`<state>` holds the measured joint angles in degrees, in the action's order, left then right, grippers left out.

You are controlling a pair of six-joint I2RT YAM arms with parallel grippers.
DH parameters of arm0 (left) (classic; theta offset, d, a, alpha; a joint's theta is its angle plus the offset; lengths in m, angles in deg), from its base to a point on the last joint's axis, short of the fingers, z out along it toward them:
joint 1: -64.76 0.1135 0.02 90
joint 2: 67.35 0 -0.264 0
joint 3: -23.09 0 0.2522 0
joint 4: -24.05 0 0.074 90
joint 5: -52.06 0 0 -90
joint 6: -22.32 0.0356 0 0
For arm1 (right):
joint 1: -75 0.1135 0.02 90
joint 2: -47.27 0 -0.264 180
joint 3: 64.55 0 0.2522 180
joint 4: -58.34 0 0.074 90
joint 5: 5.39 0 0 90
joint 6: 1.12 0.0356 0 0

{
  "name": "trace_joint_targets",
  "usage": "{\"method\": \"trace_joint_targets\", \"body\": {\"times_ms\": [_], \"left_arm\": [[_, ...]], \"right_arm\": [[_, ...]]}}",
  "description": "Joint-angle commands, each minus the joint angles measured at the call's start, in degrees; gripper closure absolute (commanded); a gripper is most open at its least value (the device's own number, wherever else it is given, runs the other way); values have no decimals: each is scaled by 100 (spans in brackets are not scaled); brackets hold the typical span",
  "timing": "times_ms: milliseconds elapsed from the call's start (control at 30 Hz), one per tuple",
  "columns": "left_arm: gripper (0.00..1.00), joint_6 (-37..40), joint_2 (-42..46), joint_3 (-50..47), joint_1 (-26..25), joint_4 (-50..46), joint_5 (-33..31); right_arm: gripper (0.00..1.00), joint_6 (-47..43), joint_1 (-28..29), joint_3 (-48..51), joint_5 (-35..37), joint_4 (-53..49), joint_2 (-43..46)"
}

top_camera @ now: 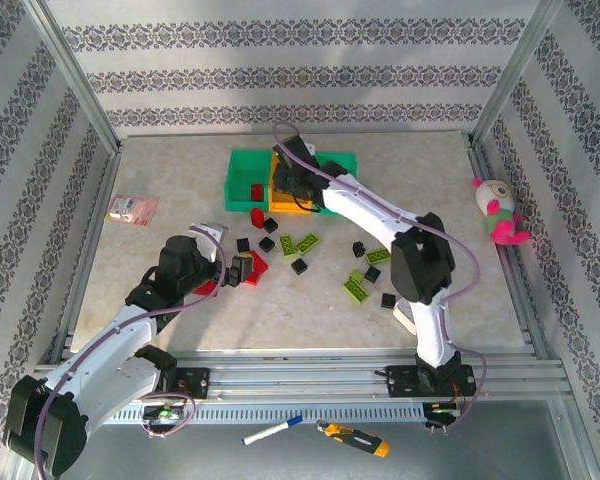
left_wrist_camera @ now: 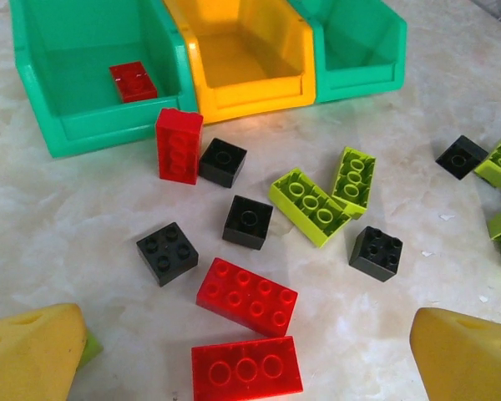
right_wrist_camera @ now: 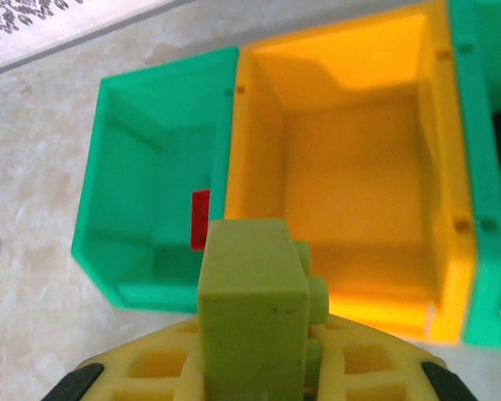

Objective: Sort the legos into containers by color
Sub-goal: Place the lego in the container.

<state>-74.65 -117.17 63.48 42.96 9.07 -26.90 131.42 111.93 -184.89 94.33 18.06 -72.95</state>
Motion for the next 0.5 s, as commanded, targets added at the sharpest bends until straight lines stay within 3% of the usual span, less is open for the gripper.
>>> {"method": "trace_joint_targets", "body": {"times_ms": [0,100,233,400,467], "left_arm": [[1,-304,59,110,-70,-295,-369],[1,-558,12,201,-75,-607,-849],[1,-952,-27,311,-66,-1037,-1560],[1,-1476,-227,650,-57,-1962,-2467],[1,-1546,-271,701,-50,-2069,-2529]], "right_arm": [[87,-493,-129,-573,214,-105,-604],[85,-472,-174,-1022,281,-170,-1089],[73,-503,-230,-1403,263,-256,-1365],[40,-760,-205,-1228,176,-117,-987],[31,-953,-172,-988,115,-65,-716]]}}
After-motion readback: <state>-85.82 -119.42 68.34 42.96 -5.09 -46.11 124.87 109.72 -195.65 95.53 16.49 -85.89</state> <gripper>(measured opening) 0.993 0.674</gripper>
